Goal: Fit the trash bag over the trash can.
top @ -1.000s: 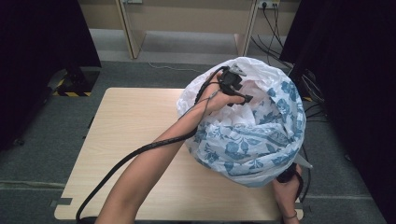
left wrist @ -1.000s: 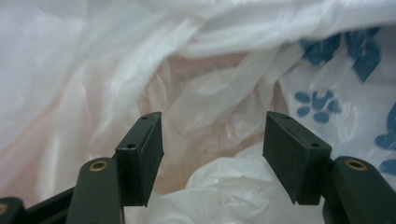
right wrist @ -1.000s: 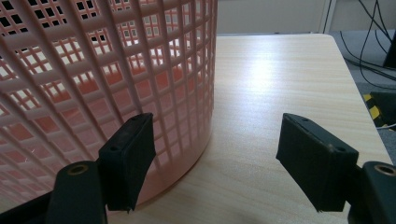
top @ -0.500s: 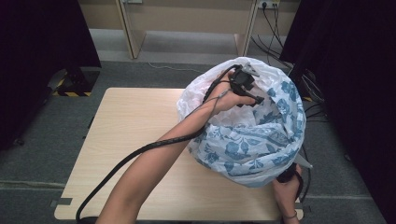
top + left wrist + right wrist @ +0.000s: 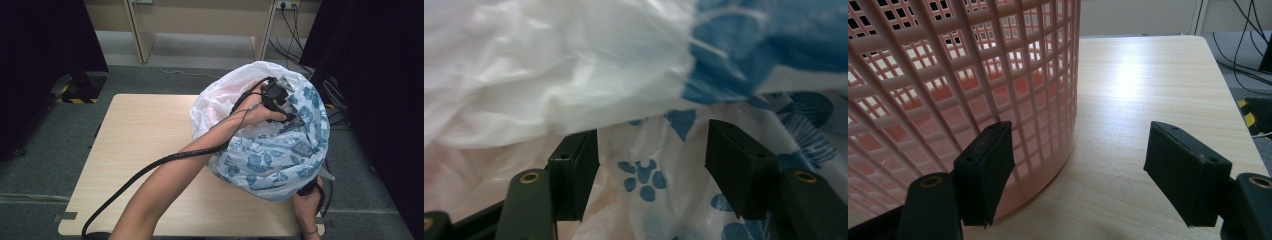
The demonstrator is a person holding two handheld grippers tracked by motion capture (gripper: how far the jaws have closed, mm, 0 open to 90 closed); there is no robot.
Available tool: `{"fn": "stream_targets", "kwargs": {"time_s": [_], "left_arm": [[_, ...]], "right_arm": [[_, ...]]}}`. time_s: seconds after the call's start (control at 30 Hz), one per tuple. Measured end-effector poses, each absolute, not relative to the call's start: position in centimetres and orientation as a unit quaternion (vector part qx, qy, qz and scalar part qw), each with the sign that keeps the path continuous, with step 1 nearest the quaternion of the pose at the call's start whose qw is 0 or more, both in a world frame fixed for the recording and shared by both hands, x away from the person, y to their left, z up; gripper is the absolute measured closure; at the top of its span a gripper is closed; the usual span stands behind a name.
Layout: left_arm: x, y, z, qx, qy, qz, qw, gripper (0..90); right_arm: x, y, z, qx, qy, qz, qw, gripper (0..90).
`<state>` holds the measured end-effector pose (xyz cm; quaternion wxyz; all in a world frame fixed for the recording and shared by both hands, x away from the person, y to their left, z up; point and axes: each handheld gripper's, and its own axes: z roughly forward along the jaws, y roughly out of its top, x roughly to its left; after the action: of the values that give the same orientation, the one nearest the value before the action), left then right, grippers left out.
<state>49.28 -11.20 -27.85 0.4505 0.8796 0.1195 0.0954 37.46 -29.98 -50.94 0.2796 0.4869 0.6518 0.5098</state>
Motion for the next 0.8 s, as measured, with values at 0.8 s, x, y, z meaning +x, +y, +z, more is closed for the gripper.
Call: {"fn": "stream_targets", "kwargs": {"time_s": [0.8], "left_arm": [[49.2,-10.7,-27.4,0.884,0.098,0.074,0.452,38.1]], "right_arm": [[37.5,-30.0,-50.9,0.486,0.652,0.511,0.280,27.8]]}}
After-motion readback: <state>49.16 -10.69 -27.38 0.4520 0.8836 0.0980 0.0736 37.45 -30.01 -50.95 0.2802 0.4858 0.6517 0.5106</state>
